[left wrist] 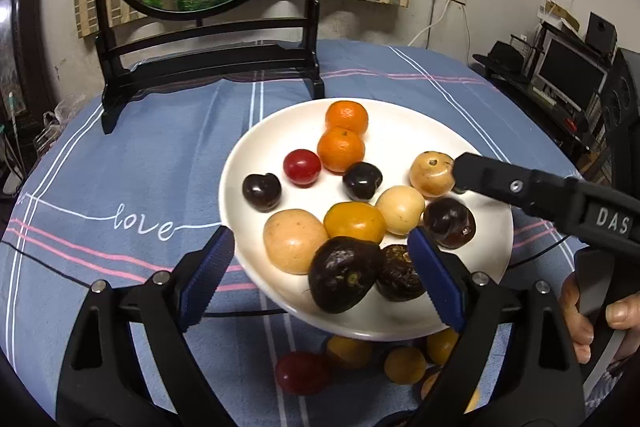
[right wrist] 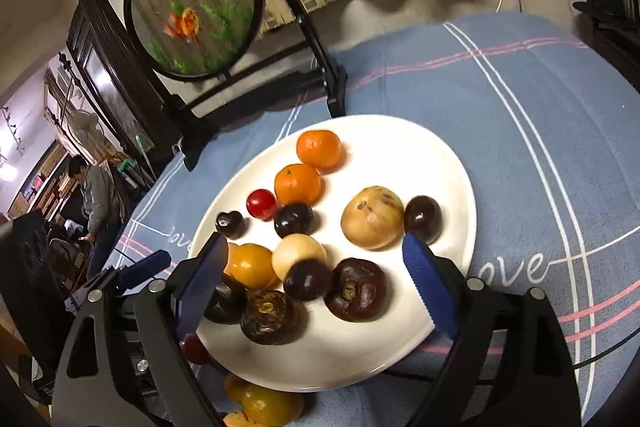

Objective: Organize fruits
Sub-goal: 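Lower both fruits onto the white plate and open both tools, then move back to the pile and grasp the red tomato with the left tool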

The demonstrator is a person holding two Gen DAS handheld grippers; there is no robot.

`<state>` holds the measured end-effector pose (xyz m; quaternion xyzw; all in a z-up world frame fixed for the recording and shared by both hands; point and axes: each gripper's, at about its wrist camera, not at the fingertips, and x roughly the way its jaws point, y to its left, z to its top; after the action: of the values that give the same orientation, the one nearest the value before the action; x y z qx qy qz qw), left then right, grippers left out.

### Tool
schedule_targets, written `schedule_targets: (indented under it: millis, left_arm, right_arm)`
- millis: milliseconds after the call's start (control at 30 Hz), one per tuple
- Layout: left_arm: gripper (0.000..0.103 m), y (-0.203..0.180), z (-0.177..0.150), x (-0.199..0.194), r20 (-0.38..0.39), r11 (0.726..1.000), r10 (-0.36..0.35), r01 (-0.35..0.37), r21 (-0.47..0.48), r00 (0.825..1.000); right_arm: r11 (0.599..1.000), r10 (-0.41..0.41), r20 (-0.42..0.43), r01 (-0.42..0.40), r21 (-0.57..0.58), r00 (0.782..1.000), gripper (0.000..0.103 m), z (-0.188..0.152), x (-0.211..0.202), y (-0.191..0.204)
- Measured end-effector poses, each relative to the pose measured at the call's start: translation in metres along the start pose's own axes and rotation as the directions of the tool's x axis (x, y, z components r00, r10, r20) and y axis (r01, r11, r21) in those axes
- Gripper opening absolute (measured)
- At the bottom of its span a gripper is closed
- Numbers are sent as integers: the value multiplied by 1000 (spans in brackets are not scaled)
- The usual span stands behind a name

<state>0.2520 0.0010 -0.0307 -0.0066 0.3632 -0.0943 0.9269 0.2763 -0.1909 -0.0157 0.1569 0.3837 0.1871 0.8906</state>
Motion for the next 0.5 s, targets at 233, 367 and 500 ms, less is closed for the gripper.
schedule_targets:
  millis: [233,367,500]
  left_arm:
    - [95,34,-10,-30,51,996,23,-18,-92,998]
    - [96,55,-26,-41,37,988,42,-36,-150,998]
    - [96,67,-49,-43,-15,980,65,-67,-187,998]
  right_arm:
    - [991,129,245,-130,-13,961,95,-5,-89,13]
    - [992,123,304,-127,-6,945,99,-37,-118,7]
    - [990,79,243,-104,93,967,99,-54,-116,-13]
